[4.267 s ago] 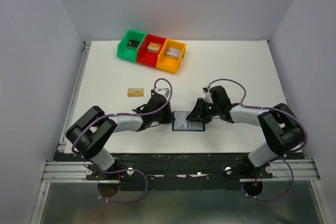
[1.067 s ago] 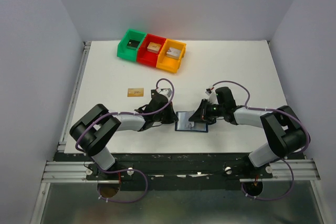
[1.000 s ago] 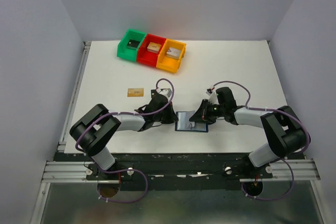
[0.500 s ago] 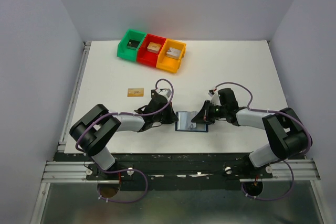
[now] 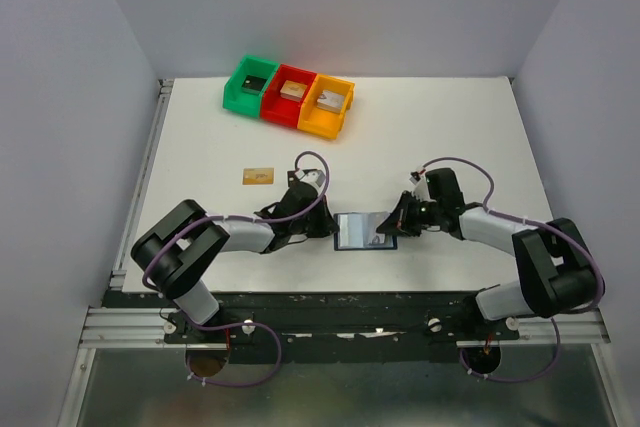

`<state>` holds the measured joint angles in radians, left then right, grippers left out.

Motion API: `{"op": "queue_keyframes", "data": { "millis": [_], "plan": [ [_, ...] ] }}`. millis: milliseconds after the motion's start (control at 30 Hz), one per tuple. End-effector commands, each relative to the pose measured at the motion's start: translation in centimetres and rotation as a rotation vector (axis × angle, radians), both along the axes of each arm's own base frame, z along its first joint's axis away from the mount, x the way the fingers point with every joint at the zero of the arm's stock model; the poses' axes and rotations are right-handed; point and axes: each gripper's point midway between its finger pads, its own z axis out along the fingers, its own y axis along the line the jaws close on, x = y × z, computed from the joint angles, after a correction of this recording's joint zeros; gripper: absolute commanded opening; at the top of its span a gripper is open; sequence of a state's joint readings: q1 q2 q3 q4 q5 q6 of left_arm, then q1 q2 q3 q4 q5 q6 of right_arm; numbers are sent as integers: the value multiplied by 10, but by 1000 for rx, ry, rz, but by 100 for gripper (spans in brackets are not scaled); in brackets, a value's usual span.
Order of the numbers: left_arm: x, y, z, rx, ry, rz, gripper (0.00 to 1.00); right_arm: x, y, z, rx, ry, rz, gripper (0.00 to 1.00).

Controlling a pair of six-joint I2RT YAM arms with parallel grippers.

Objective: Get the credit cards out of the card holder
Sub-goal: Remove the credit card from the card holder.

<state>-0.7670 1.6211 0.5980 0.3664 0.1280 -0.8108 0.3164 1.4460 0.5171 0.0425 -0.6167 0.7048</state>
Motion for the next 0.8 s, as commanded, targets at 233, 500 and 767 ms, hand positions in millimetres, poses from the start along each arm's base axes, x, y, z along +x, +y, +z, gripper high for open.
{"op": "queue_keyframes", "data": {
  "millis": [233,500,767],
  "plan": [
    [-24,36,-29,142,75,21,0,4,-28,34,-145,-93,-36,0],
    [-8,29,32,98,-77,-8,32,2,-26,85,-115,-274,36,0],
    [-14,31,134,-128,-330,-41,84,-32,16,140,91,-426,310,0]
  ]
}}
